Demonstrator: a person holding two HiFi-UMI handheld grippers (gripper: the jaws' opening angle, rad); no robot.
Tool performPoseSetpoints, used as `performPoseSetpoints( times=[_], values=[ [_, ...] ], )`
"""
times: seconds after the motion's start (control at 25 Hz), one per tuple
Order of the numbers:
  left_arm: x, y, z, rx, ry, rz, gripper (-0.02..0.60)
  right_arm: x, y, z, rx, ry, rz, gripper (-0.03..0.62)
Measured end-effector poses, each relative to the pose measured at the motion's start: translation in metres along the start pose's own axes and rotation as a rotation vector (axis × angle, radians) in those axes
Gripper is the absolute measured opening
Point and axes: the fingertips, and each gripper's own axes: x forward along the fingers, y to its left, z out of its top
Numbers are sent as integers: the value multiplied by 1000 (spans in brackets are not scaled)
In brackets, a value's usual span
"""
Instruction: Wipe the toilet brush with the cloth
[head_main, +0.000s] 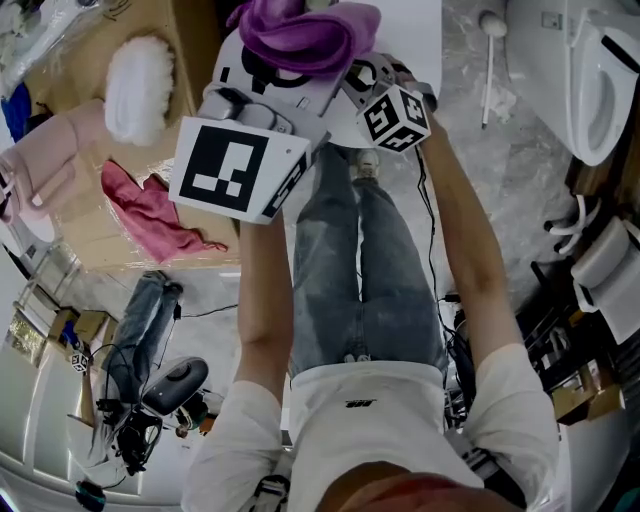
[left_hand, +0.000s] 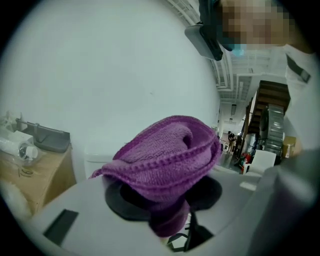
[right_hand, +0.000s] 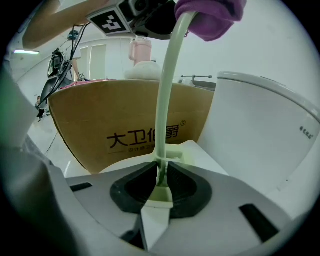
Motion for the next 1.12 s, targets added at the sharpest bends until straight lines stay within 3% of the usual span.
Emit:
performPoseSetpoints(
  times=[0.6, 1.12],
  values=[
    [3, 4, -72, -6, 61, 59, 114, 1, 0, 0, 1, -16, 1, 63],
    [16, 11, -152, -42, 139, 97, 109, 0, 0, -1, 3, -30, -6, 63]
  ],
)
